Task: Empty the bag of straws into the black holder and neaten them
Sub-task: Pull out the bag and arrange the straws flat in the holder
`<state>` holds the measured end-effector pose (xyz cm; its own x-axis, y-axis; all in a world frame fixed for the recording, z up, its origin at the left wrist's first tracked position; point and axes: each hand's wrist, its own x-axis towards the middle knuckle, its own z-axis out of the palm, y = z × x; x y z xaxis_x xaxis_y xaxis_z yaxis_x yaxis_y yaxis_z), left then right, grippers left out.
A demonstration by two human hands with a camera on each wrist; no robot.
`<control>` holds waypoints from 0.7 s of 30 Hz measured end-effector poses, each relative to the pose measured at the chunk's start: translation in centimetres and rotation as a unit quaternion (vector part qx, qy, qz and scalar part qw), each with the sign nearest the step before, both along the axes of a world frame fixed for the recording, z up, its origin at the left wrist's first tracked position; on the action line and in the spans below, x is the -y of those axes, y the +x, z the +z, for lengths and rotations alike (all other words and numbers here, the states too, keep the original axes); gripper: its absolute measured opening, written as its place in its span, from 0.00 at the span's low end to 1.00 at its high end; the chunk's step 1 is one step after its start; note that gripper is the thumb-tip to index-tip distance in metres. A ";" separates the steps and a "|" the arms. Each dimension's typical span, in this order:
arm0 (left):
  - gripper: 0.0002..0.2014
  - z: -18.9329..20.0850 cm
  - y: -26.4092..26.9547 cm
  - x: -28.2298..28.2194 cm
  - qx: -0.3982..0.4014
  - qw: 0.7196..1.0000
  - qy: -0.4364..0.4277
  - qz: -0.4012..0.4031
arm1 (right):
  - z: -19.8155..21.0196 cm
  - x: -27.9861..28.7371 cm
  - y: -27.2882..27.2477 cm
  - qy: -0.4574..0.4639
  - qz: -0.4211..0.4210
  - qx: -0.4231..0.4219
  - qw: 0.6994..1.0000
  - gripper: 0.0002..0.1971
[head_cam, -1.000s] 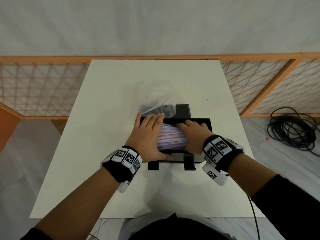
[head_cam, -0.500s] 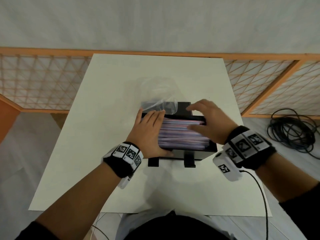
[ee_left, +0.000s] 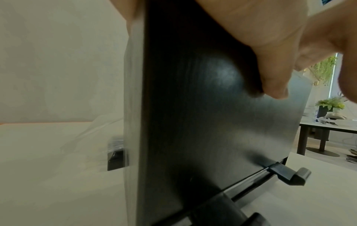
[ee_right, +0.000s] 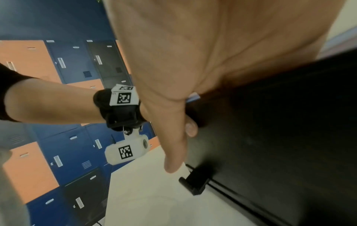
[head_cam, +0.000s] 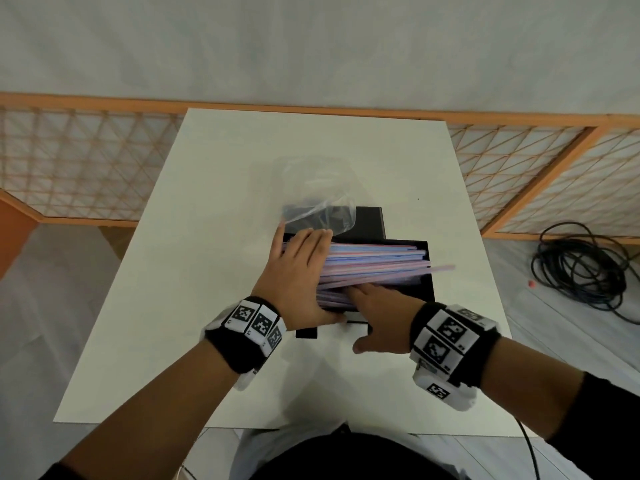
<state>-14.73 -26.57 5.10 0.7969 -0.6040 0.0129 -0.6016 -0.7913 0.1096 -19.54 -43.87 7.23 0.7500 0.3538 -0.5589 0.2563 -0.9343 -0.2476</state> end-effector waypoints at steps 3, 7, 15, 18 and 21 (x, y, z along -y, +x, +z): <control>0.61 -0.1 -0.5 -0.1 -0.001 1.000 -0.003 0.001 | -0.6 -0.3 0.0 -0.017 -0.007 0.004 1.000 0.50; 0.61 -0.1 -0.6 -0.1 -0.005 1.000 -0.005 0.002 | -1.0 -0.7 0.6 -0.012 -0.045 0.024 0.999 0.52; 0.59 -0.3 -0.7 -0.2 0.002 1.000 -0.019 0.002 | 0.1 -0.9 0.5 0.073 -0.081 0.004 0.994 0.47; 0.57 -0.4 -0.8 -0.2 0.004 1.000 -0.019 0.000 | 0.1 -0.9 0.7 0.087 -0.104 0.006 0.991 0.47; 0.52 -0.4 -0.9 -0.2 0.010 1.000 -0.020 -0.004 | -0.5 -0.9 1.4 0.098 -0.135 -0.016 0.986 0.50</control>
<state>-15.66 -26.36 4.73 0.7915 -0.6089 0.0529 -0.6100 -0.7819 0.1286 -18.19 -42.98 6.71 0.8151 0.2469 -0.5241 -0.0059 -0.9011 -0.4337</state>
